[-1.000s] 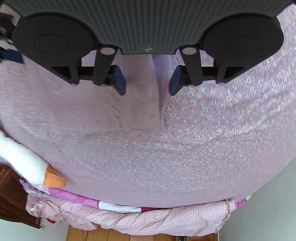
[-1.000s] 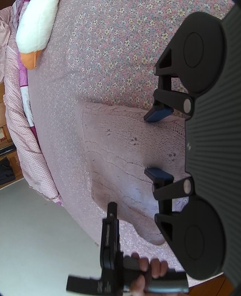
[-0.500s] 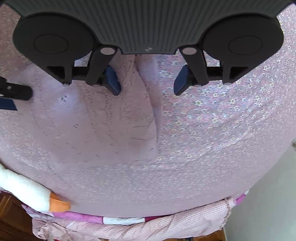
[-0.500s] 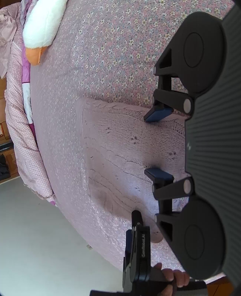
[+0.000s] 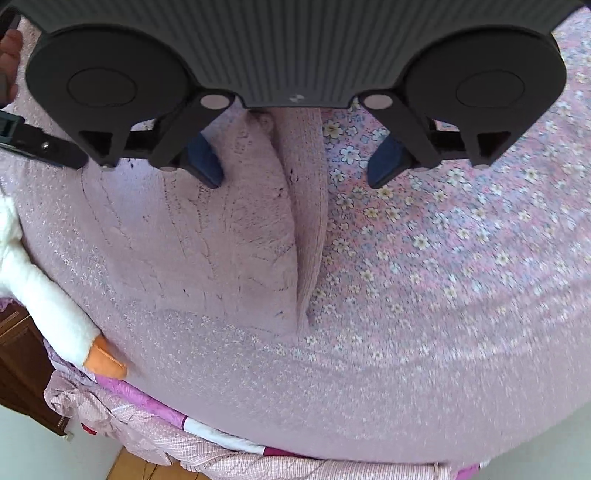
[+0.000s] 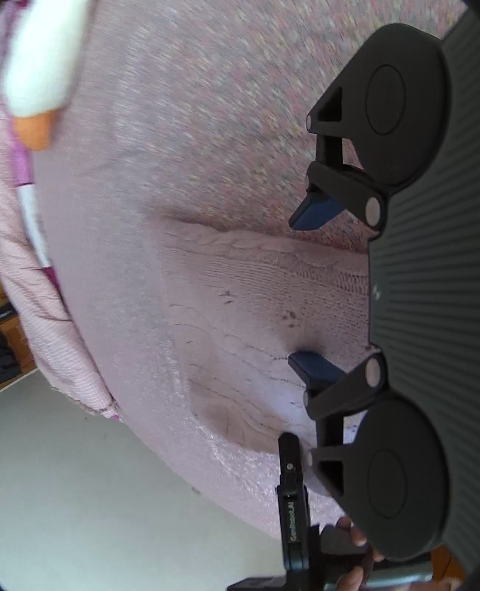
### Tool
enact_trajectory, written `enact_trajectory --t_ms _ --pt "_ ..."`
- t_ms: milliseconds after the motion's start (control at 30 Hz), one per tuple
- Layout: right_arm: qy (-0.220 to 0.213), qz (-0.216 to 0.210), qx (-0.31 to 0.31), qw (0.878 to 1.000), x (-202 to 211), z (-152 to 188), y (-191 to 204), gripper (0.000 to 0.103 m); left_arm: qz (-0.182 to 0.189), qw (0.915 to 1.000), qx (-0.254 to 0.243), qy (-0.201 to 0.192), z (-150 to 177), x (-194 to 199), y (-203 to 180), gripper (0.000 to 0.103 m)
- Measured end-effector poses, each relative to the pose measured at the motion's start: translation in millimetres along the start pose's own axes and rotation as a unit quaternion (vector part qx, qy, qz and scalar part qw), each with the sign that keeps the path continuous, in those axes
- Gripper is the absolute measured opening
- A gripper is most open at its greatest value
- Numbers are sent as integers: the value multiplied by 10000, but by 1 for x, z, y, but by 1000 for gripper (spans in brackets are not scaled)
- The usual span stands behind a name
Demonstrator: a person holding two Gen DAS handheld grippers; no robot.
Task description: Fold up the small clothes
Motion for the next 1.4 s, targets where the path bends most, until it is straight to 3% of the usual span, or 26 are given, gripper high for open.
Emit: enact_trajectory --t_ms 167,300,333,400,467,500,667,800,967,1100,1200,1267,1333,1400 --pt "331 -606 -663 9954 -27 3 -12 80 769 9945 687 182 4 -17 7 93" --pt "347 -796 -687 9939 -35 1 -9 80 1220 9904 629 181 6 -23 -4 89" --pt "371 -839 -693 9934 -37 0 -7 78 1377 9883 628 204 7 -25 -8 85" --pt "422 -905 -759 9921 -39 -4 -5 61 1356 9889 587 178 9 -28 -18 73" --pt "436 -977 -814 9909 -35 -10 -1 53 1326 9895 563 112 6 -24 -21 62" --pt "417 -984 -741 9915 -31 -13 3 50 1337 9891 601 93 5 -21 -21 54" --pt "382 -1360 -813 9866 3 -27 23 47 1633 9836 765 -20 -2 11 -23 41" --pt "448 -1405 -676 9868 41 -27 33 47 1875 9798 702 0 6 43 -44 41" --pt "579 -1274 -748 9873 94 -4 12 47 2122 9747 677 165 41 70 -73 41" --pt "678 -1029 -793 9892 117 30 -9 47 2025 9776 445 356 85 78 -95 41" --pt "839 -743 -842 9901 117 59 -26 50 1634 9853 85 481 116 72 -107 44" --pt "909 -368 -687 9928 110 78 -36 53 1276 9905 -146 491 128 71 -110 53" --pt "839 -40 -414 9956 106 89 -40 59 1149 9921 -236 437 134 75 -110 60" --pt "668 -44 -293 9973 112 91 -39 59 984 9939 -325 369 138 83 -111 63"
Point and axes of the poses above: each gripper's, at about its wrist camera, not at the fingertips, and x roughly against the way its jaws point, y to its left, z to its underside, the point moved 5 cm from there along -x, roughly the way its jaws point, and after that the axes turned 5 degrees about -x, right-handed, at the moved point
